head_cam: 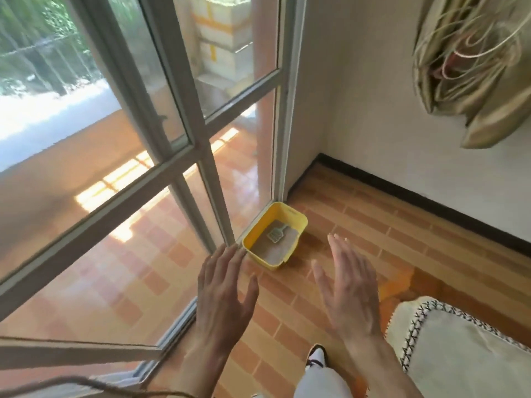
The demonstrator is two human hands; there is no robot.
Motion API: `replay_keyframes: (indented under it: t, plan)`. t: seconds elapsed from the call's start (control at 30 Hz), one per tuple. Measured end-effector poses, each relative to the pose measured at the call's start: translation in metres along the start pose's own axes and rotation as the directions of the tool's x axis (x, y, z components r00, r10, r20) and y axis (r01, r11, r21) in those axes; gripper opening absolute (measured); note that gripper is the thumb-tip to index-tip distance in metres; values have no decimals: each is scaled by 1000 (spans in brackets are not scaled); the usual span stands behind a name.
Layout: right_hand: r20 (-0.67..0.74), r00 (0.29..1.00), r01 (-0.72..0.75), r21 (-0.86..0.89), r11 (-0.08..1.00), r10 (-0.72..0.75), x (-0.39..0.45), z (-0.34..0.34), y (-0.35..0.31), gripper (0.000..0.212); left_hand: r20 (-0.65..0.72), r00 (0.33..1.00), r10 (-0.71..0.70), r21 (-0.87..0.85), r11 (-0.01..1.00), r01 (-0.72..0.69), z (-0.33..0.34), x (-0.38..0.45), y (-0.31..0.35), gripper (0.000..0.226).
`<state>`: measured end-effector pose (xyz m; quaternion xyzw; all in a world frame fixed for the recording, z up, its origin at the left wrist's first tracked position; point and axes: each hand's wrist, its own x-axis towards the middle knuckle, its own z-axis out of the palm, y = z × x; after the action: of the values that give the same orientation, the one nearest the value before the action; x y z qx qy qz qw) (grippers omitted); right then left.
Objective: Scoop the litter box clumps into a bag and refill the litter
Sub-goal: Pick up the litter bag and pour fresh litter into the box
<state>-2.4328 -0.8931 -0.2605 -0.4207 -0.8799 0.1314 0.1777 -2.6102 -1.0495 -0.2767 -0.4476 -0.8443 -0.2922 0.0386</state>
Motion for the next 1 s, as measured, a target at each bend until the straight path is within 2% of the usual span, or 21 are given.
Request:
replay_keyframes:
  t: [0.23,0.47,0.63,0.87,1.0]
  plan:
    - [-107,975,-199,-28,980,195,6,-25,74,57,141,975,175,-46,984,-170,57,47,57,52]
    - [-144,944,-308,-71,949,296,28,-45,154,59,213,923,322,-72,947,-313,122,107,138,52]
    - [-158,915,-392,-119,912,372,53,-61,214,62,240,909,341,-43,939,-341,163,145,191,51]
    - [-135,923,-378,-144,915,360,108,-71,272,65,295,874,386,-14,916,-400,215,205,261,54]
    - [-140,913,-401,-131,907,383,141,-76,299,65,296,875,383,26,913,-408,238,235,290,56]
